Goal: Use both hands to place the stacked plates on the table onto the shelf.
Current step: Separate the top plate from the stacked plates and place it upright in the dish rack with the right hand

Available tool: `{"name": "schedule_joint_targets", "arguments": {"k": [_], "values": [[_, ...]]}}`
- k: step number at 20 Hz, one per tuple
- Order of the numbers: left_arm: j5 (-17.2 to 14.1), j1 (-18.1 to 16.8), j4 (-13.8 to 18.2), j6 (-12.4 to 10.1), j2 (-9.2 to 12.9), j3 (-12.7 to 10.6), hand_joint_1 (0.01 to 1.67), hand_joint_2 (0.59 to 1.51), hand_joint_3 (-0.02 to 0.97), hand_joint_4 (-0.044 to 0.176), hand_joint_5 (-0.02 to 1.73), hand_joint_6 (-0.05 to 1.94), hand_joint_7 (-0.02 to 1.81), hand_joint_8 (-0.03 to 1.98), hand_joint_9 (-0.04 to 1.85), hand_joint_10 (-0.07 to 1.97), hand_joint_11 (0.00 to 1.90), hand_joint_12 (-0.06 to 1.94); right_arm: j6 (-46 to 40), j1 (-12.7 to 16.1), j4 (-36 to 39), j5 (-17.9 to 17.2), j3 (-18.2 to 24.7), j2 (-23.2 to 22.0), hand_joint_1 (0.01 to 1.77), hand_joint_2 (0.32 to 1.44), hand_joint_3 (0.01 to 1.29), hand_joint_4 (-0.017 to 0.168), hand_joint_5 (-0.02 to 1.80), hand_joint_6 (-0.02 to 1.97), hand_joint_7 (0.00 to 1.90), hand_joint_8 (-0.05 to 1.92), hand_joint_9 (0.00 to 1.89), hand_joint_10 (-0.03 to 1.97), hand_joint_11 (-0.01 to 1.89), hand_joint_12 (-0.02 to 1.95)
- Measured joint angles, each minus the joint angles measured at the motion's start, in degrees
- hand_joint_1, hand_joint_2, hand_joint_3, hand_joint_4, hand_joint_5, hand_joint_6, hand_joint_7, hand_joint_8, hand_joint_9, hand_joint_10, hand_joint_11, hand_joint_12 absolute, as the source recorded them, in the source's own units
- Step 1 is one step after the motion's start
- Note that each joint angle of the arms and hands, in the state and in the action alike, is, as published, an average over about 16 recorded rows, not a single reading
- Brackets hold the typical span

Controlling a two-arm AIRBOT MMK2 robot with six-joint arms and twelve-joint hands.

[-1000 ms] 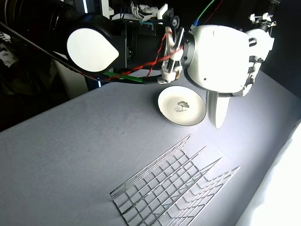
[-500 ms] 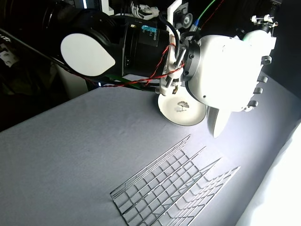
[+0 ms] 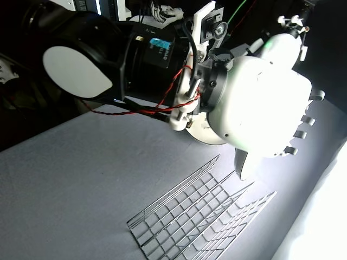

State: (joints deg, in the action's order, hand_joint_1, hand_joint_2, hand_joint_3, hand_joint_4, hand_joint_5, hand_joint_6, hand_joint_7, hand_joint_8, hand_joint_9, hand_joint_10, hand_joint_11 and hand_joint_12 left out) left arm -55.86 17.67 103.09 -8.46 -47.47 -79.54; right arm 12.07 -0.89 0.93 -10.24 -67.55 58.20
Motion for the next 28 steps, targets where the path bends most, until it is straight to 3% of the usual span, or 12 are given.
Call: {"name": "schedule_joint_targets", "arguments": {"k": [6,10,16,23,28], "values": [[-1.54,1.15,-1.51,0.12,-2.38,1.86,0.02,1.083,0.001,-0.001,0.05,0.01,0.03,0.00,0.02,0.01,0.01,0.01,-0.01,-1.25,-0.11,0.21,-0.20,-3.01,1.23,1.01,0.01,0.011,0.99,0.88,1.06,0.84,1.12,0.40,0.81,1.37],[-1.33,2.28,-2.51,1.13,-4.47,2.09,0.02,1.082,0.001,-0.001,0.05,0.01,0.03,0.00,0.02,0.01,0.01,0.01,-0.09,-2.92,-0.24,-0.44,-0.69,-4.80,1.23,1.02,0.01,0.006,0.98,0.89,1.05,0.84,1.08,0.55,0.81,1.38],[0.75,3.91,-3.18,3.25,-7.48,1.63,0.02,1.077,0.000,-0.001,0.05,0.01,0.02,0.00,0.02,0.01,0.01,0.01,-0.17,-6.39,-0.29,-2.03,-2.34,-6.33,1.24,1.02,0.01,-0.003,0.97,0.90,1.04,0.83,1.03,0.70,0.80,1.37],[3.69,4.86,-3.16,4.85,-9.29,0.81,0.02,1.072,0.000,-0.001,0.05,0.01,0.02,0.00,0.02,0.01,0.01,0.01,-0.22,-11.62,-0.24,-5.31,-4.50,-6.65,1.27,1.04,0.01,-0.009,0.95,0.91,1.03,0.83,0.97,0.88,0.79,1.34],[4.88,5.54,-3.08,4.94,-10.19,-0.84,0.02,1.073,0.000,-0.001,0.05,0.01,0.02,0.00,0.02,0.01,0.01,0.01,-0.07,-15.36,-0.07,-7.44,-5.29,-6.65,1.28,1.05,0.01,-0.006,0.94,0.92,1.03,0.85,0.96,0.83,0.78,1.32]]}}
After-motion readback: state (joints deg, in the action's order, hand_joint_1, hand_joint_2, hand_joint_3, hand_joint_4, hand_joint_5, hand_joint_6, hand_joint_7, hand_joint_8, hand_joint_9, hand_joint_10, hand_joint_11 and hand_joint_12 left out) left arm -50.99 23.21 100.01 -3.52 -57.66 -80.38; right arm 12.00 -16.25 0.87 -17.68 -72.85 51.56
